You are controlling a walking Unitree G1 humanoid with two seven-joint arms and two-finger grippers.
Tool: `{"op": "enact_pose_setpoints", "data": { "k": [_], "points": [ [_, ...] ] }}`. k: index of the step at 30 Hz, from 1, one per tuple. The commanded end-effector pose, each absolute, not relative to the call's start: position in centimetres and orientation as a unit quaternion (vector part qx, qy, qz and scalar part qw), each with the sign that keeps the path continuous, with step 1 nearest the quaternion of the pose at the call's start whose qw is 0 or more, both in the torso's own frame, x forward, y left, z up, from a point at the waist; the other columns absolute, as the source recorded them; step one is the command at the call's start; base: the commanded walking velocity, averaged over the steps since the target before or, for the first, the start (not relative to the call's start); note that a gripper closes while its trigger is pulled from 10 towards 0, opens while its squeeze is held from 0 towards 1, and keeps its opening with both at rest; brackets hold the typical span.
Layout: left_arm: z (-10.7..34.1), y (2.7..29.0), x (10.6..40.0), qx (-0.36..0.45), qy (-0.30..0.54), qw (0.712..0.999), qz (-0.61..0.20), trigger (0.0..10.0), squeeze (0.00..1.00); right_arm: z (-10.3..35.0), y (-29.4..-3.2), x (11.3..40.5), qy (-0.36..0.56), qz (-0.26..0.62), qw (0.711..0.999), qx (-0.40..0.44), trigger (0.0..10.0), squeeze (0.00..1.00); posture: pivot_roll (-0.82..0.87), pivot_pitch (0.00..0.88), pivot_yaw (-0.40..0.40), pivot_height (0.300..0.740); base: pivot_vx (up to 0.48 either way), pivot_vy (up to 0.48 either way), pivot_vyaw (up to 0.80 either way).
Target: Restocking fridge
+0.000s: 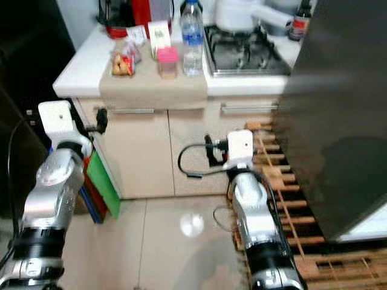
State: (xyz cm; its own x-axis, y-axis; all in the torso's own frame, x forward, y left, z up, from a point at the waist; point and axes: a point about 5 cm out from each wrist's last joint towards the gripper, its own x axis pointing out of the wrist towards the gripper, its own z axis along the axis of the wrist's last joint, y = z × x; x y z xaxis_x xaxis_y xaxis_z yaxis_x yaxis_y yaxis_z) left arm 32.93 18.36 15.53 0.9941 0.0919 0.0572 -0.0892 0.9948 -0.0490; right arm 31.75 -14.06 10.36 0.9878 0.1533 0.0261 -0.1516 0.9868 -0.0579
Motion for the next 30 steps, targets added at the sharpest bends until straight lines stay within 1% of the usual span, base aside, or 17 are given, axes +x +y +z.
{"op": "enact_pose_setpoints", "data": {
  "k": [1,9,15,18,22,23,24,25,27,28,30],
  "points": [
    [15.8,17.6,33.2,-0.019,-0.033,0.999,0.029,10.0,1.00,11.0,-14.8,31.9,-0.029,0.063,0.997,-0.031,10.0,0.00,-0.07,0.000,0.043,0.740,0.480,0.000,0.00],
    [15.6,17.9,33.3,-0.003,-0.023,0.999,0.033,10.0,1.00,10.9,-14.6,31.8,-0.029,0.065,0.997,-0.038,10.0,0.00,-0.07,0.000,0.040,0.740,0.480,0.000,0.00],
    [16.8,18.0,33.9,0.001,-0.038,0.999,0.038,10.0,1.00,11.0,-14.6,31.8,-0.028,0.067,0.997,-0.040,10.0,0.00,-0.07,0.000,0.038,0.740,0.480,0.000,0.00],
    [18.7,18.2,34.5,0.002,-0.065,0.997,0.036,10.0,1.00,11.2,-14.6,31.8,-0.032,0.068,0.996,-0.041,10.0,0.00,-0.07,0.000,0.040,0.740,0.480,0.000,0.00],
    [20.0,18.5,34.7,0.005,-0.085,0.996,0.037,10.0,1.00,11.2,-14.7,31.8,-0.034,0.066,0.996,-0.041,10.0,0.00,-0.08,0.000,0.039,0.740,0.480,0.000,0.00],
    [20.6,18.7,34.8,0.006,-0.095,0.995,0.040,10.0,1.00,11.2,-14.7,31.8,-0.034,0.066,0.996,-0.040,10.0,0.00,-0.08,0.000,0.039,0.740,0.480,0.000,0.00],
    [22.8,19.5,35.2,0.017,-0.129,0.990,0.050,10.0,1.00,11.2,-14.7,31.7,-0.035,0.066,0.996,-0.041,10.0,0.00,-0.08,0.000,0.037,0.740,0.480,0.000,0.00],
    [22.8,19.5,35.2,0.017,-0.129,0.990,0.050,10.0,1.00,11.2,-14.7,31.7,-0.035,0.066,0.996,-0.041,10.0,0.00,-0.08,0.000,0.037,0.740,0.480,0.000,0.00],
    [25.0,20.5,35.7,0.021,-0.156,0.985,0.071,10.0,1.00,11.3,-14.8,31.5,-0.036,0.067,0.996,-0.042,10.0,0.00,-0.08,0.000,0.036,0.740,0.480,0.000,0.00],
    [25.9,20.9,36.0,0.036,-0.159,0.983,0.082,10.0,0.00,11.3,-14.8,31.4,-0.036,0.067,0.996,-0.043,10.0,0.00,-0.08,0.000,0.035,0.740,0.000,0.000,0.00],
    [26.5,21.2,36.2,0.046,-0.158,0.982,0.089,10.0,0.00,11.3,-14.9,31.4,-0.037,0.067,0.996,-0.043,10.0,0.00,-0.08,0.000,0.034,0.740,0.000,0.000,0.00]
  ]
}}
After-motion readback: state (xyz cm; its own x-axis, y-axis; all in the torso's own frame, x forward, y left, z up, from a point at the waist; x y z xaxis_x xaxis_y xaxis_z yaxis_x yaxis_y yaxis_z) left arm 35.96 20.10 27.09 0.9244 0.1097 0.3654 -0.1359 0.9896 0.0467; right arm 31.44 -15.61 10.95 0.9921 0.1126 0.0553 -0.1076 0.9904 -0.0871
